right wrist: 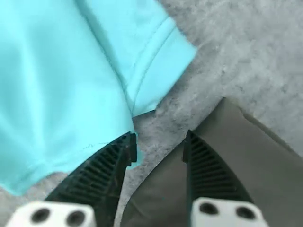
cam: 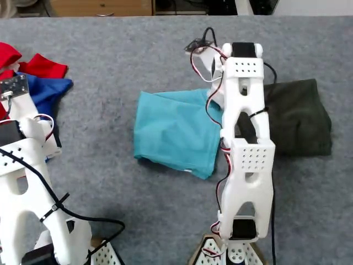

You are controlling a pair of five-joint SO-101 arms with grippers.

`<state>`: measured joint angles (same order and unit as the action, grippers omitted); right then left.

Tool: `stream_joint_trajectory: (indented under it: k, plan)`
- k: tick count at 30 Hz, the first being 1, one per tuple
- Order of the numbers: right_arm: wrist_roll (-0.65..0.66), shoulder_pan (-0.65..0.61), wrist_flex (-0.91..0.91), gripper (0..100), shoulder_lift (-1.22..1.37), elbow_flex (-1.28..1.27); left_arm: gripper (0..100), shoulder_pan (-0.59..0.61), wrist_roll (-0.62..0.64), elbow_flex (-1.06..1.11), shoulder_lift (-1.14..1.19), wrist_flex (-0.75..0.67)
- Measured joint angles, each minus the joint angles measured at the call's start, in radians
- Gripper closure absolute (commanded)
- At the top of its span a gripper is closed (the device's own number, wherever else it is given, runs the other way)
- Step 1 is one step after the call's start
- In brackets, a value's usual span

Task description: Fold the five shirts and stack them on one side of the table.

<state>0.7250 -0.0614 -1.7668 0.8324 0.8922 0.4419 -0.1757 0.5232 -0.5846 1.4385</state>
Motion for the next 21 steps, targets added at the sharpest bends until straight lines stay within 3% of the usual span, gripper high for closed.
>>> stream_joint_trajectory:
  k: [10, 21]
  plan:
    - [0.244, 0.000, 0.000, 81.8, 0.000, -0.048, 98, 0.000, 0.002, 0.003, 0.000, 0.000]
    - [0.282, -0.029, 0.000, 81.9, -0.158, -0.147, 98, 0.000, 0.006, 0.003, 0.000, 0.000]
